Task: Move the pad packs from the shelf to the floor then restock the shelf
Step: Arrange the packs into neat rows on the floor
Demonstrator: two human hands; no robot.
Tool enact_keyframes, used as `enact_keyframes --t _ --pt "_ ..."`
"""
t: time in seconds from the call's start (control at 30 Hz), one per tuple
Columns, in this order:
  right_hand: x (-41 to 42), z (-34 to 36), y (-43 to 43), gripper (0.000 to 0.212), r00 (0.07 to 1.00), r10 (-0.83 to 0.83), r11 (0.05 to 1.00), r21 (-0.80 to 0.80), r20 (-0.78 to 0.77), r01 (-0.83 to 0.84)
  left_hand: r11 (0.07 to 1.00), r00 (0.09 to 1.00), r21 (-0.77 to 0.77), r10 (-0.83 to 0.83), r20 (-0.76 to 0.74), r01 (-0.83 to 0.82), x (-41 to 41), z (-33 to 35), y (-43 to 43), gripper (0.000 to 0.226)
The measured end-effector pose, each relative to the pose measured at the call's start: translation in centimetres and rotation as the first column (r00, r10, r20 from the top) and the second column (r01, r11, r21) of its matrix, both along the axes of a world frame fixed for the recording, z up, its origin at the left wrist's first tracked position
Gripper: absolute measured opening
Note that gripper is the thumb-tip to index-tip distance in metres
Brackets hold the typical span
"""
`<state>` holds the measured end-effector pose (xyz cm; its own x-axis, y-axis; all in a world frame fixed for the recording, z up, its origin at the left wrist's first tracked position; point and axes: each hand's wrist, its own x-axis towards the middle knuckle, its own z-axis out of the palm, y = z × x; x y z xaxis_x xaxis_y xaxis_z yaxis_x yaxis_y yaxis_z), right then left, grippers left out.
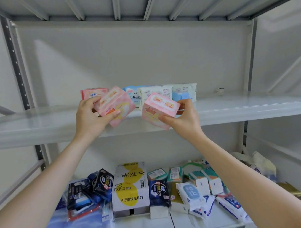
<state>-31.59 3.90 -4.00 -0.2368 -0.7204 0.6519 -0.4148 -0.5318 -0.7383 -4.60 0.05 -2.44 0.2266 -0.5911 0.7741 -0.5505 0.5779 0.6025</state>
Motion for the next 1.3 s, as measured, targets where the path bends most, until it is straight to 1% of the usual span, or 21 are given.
enact_keyframes --t 0.17,0.3,0.43,0.57,0.67,0.77,0.93,1.07,1.17,1.3 --pt "-1.2 -1.2 2.8 0.057 1.0 0.03 0.999 0.038 0.001 -0.03 1.0 1.0 0.018 0.025 0.012 -0.025 -0.9 -1.3 4.7 0.078" --pt "-2.3 -2.7 5.7 0.058 0.999 0.041 0.994 0.098 -0.031 -0.038 0.997 0.999 0.072 0.031 0.037 -0.034 -1.8 -3.4 8.7 0.078" --pt "-3.4 -5.8 8.9 0.059 0.997 0.074 0.984 0.165 -0.035 -0.067 0.983 0.999 0.178 0.04 0.03 -0.045 -3.0 -7.0 12.6 0.079" --pt "-4.5 -9.6 12.6 0.062 0.994 0.096 0.959 0.274 -0.059 -0.077 0.959 1.0 0.282 0.03 0.007 -0.03 -4.5 -11.3 16.6 0.07" --pt "-5.4 -12.5 15.3 0.055 0.992 0.074 0.942 0.333 -0.104 -0.036 0.936 0.999 0.35 0.02 0.026 -0.028 -5.5 -14.4 19.0 0.065" --pt "-6.3 -16.1 17.8 0.052 0.994 0.078 0.92 0.389 -0.081 -0.041 0.9 0.999 0.436 -0.035 0.037 0.015 -6.0 -17.6 20.9 0.064" --pt "-7.3 -22.9 22.5 0.054 0.996 0.053 0.858 0.514 -0.075 -0.007 0.82 0.994 0.569 -0.102 0.037 0.063 -6.9 -24.1 24.4 0.067" --pt "-8.2 -28.5 26.4 0.054 0.998 0.015 0.784 0.619 -0.068 0.031 0.743 0.991 0.665 -0.128 0.035 0.073 -7.7 -29.9 27.3 0.071" --pt "-8.6 -33.1 29.1 0.056 0.997 0.004 0.731 0.681 -0.074 0.047 0.676 0.986 0.73 -0.165 0.024 0.095 -8.3 -34.6 29.1 0.07" --pt "-9.5 -39.0 32.4 0.056 0.997 0.012 0.627 0.777 -0.081 0.056 0.589 0.98 0.805 -0.192 0.05 0.074 -9.4 -40.6 31.2 0.069"
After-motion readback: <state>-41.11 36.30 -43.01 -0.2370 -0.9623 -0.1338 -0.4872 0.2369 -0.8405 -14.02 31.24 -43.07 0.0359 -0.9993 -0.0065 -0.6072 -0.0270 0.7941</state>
